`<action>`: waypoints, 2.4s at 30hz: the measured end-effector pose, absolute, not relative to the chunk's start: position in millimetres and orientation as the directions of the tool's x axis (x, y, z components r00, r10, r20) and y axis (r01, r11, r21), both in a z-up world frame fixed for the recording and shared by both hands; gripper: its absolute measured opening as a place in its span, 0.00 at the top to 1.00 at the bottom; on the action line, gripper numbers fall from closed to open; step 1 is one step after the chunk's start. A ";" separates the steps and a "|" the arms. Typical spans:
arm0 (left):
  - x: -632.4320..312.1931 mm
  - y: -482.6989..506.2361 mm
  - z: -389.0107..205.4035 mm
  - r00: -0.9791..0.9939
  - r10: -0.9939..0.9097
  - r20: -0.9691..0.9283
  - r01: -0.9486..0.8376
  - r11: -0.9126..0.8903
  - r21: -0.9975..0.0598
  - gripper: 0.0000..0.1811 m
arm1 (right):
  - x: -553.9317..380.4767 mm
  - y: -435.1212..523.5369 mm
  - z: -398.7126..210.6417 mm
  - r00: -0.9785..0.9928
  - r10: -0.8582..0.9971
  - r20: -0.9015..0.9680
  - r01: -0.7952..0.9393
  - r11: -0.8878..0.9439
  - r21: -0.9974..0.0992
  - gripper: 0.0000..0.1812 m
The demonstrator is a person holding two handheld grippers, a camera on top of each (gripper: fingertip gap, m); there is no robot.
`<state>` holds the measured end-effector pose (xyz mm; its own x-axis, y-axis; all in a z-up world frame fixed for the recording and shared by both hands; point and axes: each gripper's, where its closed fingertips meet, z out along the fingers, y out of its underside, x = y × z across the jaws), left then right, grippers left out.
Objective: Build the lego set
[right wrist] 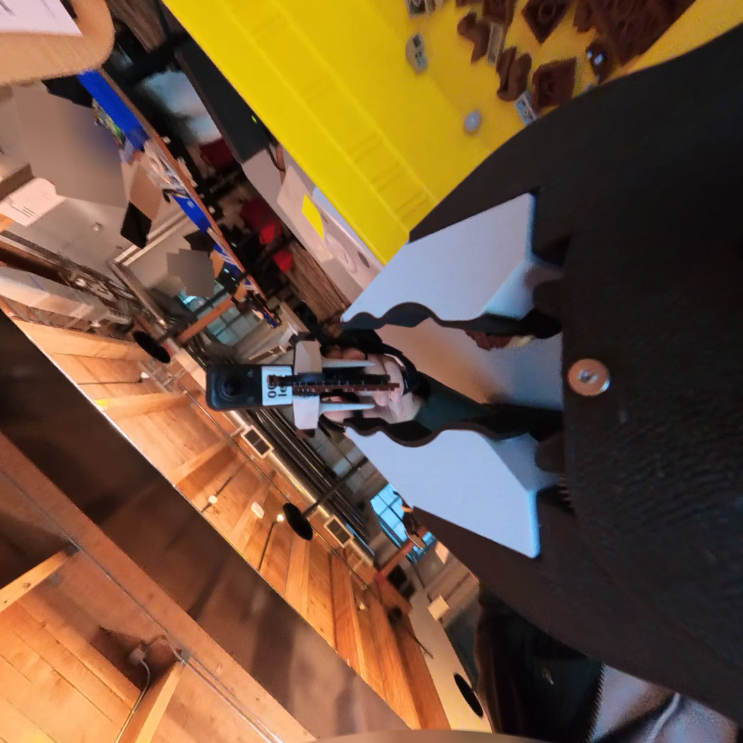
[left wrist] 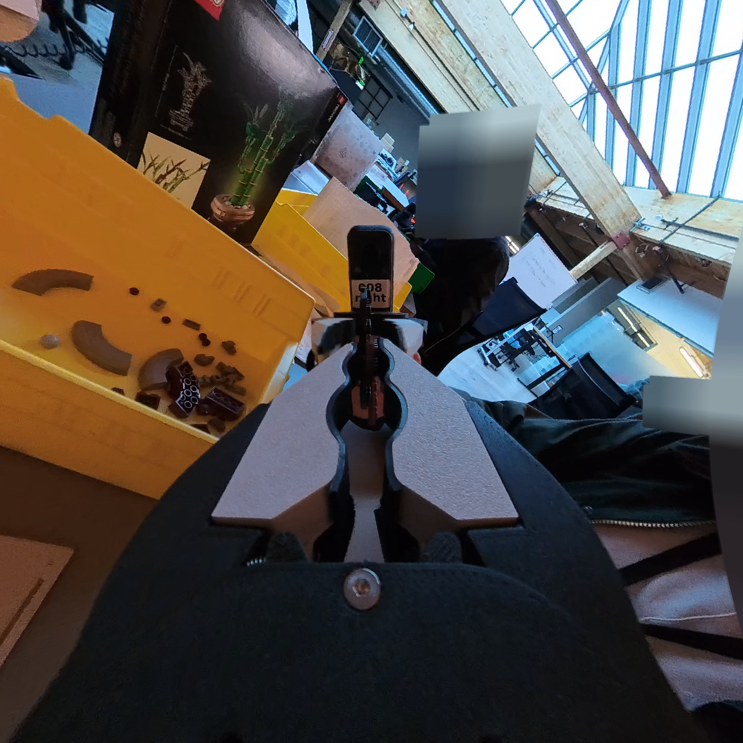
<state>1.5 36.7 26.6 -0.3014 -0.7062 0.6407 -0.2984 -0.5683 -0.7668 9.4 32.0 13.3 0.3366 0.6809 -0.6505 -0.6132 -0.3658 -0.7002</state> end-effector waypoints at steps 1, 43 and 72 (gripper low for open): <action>3.2 34.8 24.7 -0.302 -0.712 0.634 -0.301 -0.559 -0.772 0.97 | 5.3 30.9 11.3 0.327 0.682 -0.654 -0.598 -0.387 -0.702 0.77; -11.6 35.8 -5.7 -0.287 -0.513 0.809 -0.482 -0.652 -0.585 0.96 | -6.0 23.4 -22.6 0.689 0.711 -0.140 -0.005 -0.189 -0.982 0.97; 7.4 22.5 -2.0 -0.338 -0.660 0.671 -0.416 -0.535 -0.736 0.97 | 4.6 19.2 -13.3 0.427 0.718 -0.549 -0.345 -0.432 -0.833 0.93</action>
